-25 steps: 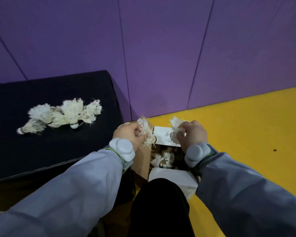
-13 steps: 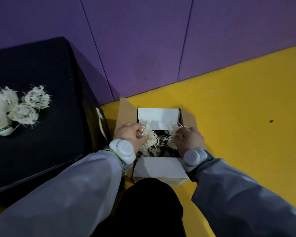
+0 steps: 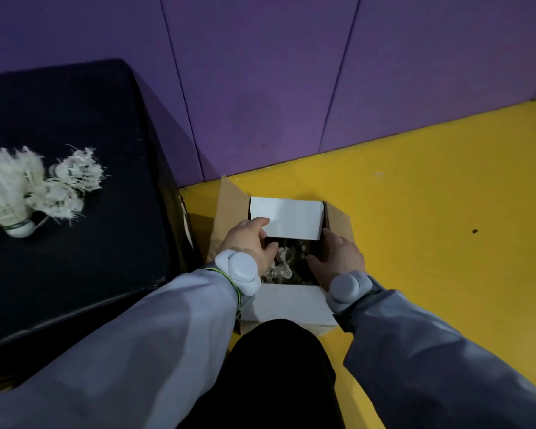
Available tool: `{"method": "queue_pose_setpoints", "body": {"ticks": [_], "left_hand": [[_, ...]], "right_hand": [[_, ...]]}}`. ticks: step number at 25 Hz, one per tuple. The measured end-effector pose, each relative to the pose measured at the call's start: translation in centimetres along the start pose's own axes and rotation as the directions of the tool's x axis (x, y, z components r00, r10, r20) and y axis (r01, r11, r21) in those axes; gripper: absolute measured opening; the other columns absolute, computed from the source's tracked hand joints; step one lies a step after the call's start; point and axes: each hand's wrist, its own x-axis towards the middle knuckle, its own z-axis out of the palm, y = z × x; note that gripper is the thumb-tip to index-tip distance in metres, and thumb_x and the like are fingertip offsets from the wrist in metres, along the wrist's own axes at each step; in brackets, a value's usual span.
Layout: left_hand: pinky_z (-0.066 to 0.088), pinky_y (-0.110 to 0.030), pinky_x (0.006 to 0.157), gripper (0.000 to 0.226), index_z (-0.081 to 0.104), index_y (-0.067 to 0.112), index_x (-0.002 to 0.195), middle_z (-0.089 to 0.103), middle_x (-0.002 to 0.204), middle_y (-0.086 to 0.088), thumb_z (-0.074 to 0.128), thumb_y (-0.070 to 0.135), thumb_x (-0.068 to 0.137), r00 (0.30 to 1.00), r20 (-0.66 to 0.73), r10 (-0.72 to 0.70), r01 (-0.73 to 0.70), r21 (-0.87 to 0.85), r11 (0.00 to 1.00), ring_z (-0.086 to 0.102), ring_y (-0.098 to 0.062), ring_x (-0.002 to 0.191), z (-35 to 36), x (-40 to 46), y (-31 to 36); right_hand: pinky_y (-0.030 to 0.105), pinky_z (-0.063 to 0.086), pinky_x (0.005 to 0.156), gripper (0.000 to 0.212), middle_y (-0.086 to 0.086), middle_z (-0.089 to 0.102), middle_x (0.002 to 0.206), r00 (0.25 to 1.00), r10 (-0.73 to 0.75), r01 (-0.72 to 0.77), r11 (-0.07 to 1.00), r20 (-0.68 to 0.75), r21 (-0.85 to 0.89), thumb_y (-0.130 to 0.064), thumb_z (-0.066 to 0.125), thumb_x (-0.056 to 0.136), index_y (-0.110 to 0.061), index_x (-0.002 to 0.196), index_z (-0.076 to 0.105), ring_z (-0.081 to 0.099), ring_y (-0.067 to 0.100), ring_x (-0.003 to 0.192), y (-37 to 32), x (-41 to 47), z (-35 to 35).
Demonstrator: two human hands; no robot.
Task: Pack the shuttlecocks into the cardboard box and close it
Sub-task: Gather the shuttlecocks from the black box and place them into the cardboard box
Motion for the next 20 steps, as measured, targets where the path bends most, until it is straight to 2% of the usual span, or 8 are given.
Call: {"method": "queue_pose_setpoints", "body": {"ticks": [3,7,11,16,20], "left_hand": [[0.047,-0.03,0.09,0.052,0.044,0.023,0.138,0.056,0.122,0.001,0.057,0.031,0.088,0.999,-0.03,0.018,-0.019,-0.02,1.0,0.056,-0.022,0.107,-2.9,-1.4,0.3],[0.048,-0.031,0.088,0.051,0.045,0.022,0.136,0.056,0.121,-0.001,0.059,0.029,0.087,0.986,-0.146,0.075,-0.081,-0.036,0.996,0.057,-0.025,0.106,-8.2,-4.8,-0.9],[0.047,-0.028,0.082,0.049,0.049,0.023,0.133,0.059,0.117,-0.002,0.06,0.027,0.085,0.962,-0.261,0.077,-0.084,-0.017,0.996,0.059,-0.023,0.1,-12.9,-8.7,-4.1],[0.048,-0.028,0.082,0.049,0.048,0.024,0.134,0.061,0.114,0.002,0.059,0.029,0.086,0.927,-0.375,-0.014,0.0,-0.039,0.999,0.056,-0.016,0.09,-18.2,-13.4,-10.3],[0.046,-0.027,0.082,0.049,0.048,0.024,0.133,0.061,0.114,0.003,0.059,0.028,0.086,0.893,-0.435,-0.117,0.096,-0.07,0.993,0.058,-0.019,0.1,-22.0,-15.8,-15.4]], "right_hand": [[0.042,0.048,0.097,0.067,0.002,0.055,0.138,0.996,-0.046,0.046,0.999,-0.078,-0.003,-0.044,0.058,0.08,-0.025,0.141,0.039,0.051,0.03,0.123,-2.2,-1.2,-1.7],[0.04,0.039,0.108,0.069,0.002,0.047,0.145,0.981,-0.105,0.105,0.994,-0.162,-0.008,-0.04,0.06,0.085,-0.022,0.145,0.032,0.041,0.026,0.135,-6.8,-5.0,-3.2],[0.038,0.041,0.104,0.065,0.0,0.045,0.146,0.956,-0.218,0.211,0.976,-0.196,-0.052,-0.039,0.057,0.087,-0.023,0.145,0.033,0.043,0.024,0.133,-11.9,-8.7,-2.7],[0.04,0.041,0.105,0.063,0.002,0.054,0.138,0.908,-0.339,0.332,0.941,-0.245,-0.068,-0.039,0.061,0.082,-0.021,0.139,0.042,0.048,0.025,0.129,-18.7,-12.4,0.3],[0.038,0.04,0.107,0.063,0.003,0.055,0.136,0.891,-0.391,0.387,0.92,-0.23,-0.066,-0.04,0.063,0.081,-0.021,0.138,0.045,0.047,0.026,0.129,-23.5,-14.0,2.5]]}}
